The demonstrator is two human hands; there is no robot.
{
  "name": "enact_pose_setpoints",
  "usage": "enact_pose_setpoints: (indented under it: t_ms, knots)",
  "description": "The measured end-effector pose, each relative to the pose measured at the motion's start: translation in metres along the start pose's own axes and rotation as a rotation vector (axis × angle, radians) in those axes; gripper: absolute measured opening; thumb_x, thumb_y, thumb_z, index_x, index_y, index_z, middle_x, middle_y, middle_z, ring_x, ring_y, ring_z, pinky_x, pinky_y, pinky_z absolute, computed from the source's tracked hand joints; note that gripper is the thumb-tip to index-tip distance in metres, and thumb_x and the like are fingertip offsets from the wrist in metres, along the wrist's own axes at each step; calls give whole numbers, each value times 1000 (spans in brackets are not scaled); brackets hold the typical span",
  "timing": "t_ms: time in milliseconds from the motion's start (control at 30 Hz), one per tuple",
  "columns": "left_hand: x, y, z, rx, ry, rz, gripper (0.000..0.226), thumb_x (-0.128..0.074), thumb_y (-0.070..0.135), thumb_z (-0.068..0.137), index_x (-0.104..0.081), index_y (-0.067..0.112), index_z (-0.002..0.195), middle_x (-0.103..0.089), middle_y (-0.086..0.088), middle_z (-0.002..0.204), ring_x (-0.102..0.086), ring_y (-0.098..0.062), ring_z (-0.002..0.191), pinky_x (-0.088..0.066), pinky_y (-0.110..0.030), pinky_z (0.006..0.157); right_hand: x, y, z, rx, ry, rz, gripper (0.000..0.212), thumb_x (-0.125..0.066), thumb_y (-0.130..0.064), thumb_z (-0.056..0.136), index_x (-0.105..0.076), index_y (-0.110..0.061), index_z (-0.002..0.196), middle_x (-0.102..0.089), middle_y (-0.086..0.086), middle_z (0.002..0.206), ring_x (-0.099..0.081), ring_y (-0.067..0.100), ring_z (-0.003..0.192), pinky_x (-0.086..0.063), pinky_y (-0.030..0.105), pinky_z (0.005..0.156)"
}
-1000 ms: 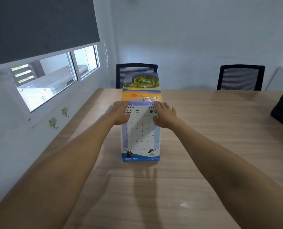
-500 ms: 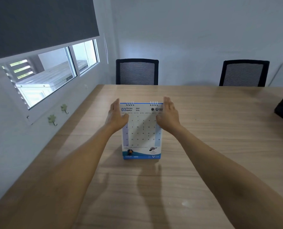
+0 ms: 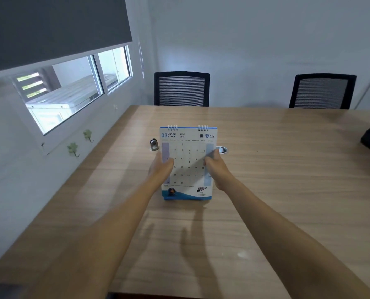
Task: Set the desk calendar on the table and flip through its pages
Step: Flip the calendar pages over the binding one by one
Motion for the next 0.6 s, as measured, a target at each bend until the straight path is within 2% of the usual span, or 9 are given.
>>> enact_pose_setpoints:
  t_ms: [67,100,167,233,300,367,433,500,600]
  knots:
    - [2,-2,0,2,3,43,53,-43,21,84,-41,24,137,-58,5,124,-54,-21,112,-47,-39,93,1,-2,-8,8,32,-52,67,-36,-18,93,-8,-27,153,-34,-2,150,-40,26,133,-42,42,100]
    - [4,-3,-1,3,12,70,51,-42,25,85,-44,23,136,-59,5,124,-54,-22,112,-47,-39,93,2,-2,-9,17,54,-69,59,-36,-17,93,-18,-24,149,-42,0,140,-44,25,127,-44,38,93]
    - [8,-3,-1,17,61,103,45,-41,32,83,-56,18,123,-65,1,118,-59,-23,107,-49,-36,88,6,0,-9,61,134,-100,27,-36,-13,93,-40,-17,119,-55,0,107,-51,23,103,-44,26,70]
    - [16,-1,-3,39,158,95,32,-44,32,84,-63,15,103,-68,-3,102,-63,-23,94,-50,-33,76,11,-5,-15,111,227,-74,13,-38,-14,93,-42,-21,103,-51,-5,84,-49,19,87,-43,29,67]
    - [27,0,-2,34,223,54,21,-52,32,81,-63,14,86,-65,-2,91,-60,-21,83,-52,-35,75,18,-9,-15,116,258,-38,13,-44,-16,92,-46,-25,102,-51,-3,85,-50,19,83,-46,33,74]
    - [39,4,1,37,200,-47,14,-59,27,75,-58,13,71,-59,-6,77,-54,-19,72,-48,-32,67,23,-16,-16,76,229,-18,13,-46,-12,86,-52,-19,94,-48,2,81,-43,20,71,-37,27,61]
    - [50,15,-1,118,108,-225,13,-63,22,73,-58,11,70,-58,-7,72,-53,-18,63,-43,-26,62,31,-24,-18,-5,175,56,13,-47,-7,80,-56,-11,88,-46,6,76,-39,20,64,-32,26,56]
    - [61,29,-3,171,-4,-369,21,-68,31,70,-63,11,67,-61,-4,64,-52,-17,50,-43,-22,53,37,-34,-23,-28,106,190,8,-48,-8,81,-54,-9,76,-50,8,72,-46,21,63,-38,28,58]
    - [72,54,-2,112,-120,-501,33,-56,43,85,-66,15,73,-69,-1,62,-58,-17,58,-45,-25,56,46,-48,-27,2,54,448,22,-41,-17,91,-53,-11,74,-55,6,65,-57,18,57,-45,23,59]
Point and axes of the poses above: each hand's wrist, its own z-axis towards the middle knuckle, its own x-axis out of the back of the hand, y = z × x, the point moved 1 cm from there along z, towards the middle knuckle
